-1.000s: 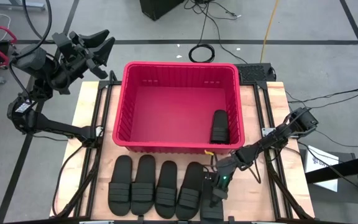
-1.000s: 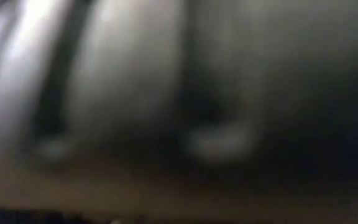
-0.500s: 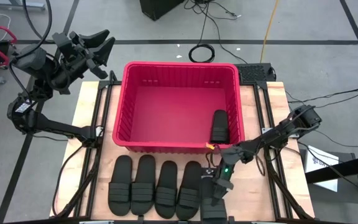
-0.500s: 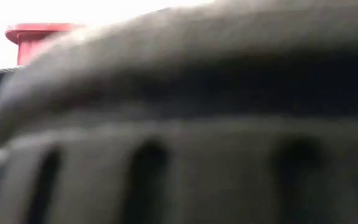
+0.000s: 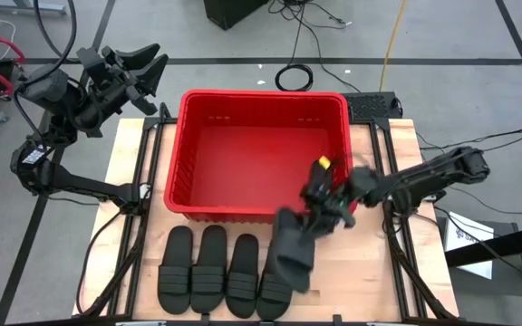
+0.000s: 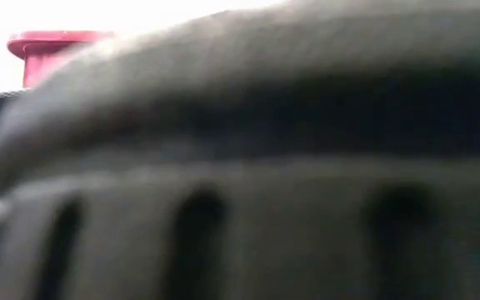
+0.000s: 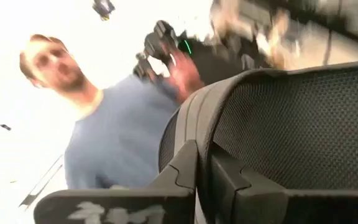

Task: Pick and place slides into bin
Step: Put the black slide into the red bin

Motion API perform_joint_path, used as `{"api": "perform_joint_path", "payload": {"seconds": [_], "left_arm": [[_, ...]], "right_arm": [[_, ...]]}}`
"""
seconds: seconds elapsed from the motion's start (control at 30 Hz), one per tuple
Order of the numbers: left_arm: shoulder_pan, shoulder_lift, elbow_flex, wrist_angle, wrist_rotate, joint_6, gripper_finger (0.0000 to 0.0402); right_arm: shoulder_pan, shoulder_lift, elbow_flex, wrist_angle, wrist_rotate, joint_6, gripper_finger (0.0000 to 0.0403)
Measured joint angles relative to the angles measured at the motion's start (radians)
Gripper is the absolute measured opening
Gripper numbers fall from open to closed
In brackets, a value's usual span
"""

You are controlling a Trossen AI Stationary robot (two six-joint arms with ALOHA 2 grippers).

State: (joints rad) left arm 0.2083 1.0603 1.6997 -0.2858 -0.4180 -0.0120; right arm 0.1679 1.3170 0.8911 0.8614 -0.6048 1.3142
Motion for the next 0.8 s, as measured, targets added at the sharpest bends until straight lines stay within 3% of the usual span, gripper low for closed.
{"api": "perform_joint_path", "payload": {"seconds": [0.37, 0.63, 0.8], "left_arm": [[0.000, 0.029, 0.000, 0.002, -0.002, 0.009, 0.0200], [0.000, 0.039, 0.000, 0.057, -0.002, 0.013, 0.0200], [0.000, 0.026, 0.000, 0.104, -0.013, 0.031, 0.0200]], "right_arm": [[-0.259, -0.082, 0.158, -0.038, 0.204, -0.488, 0.0008], [-0.416, -0.086, 0.231, -0.269, 0.246, -0.697, 0.0008], [-0.499, -0.083, 0.336, -0.531, 0.189, -0.820, 0.0008]]}}
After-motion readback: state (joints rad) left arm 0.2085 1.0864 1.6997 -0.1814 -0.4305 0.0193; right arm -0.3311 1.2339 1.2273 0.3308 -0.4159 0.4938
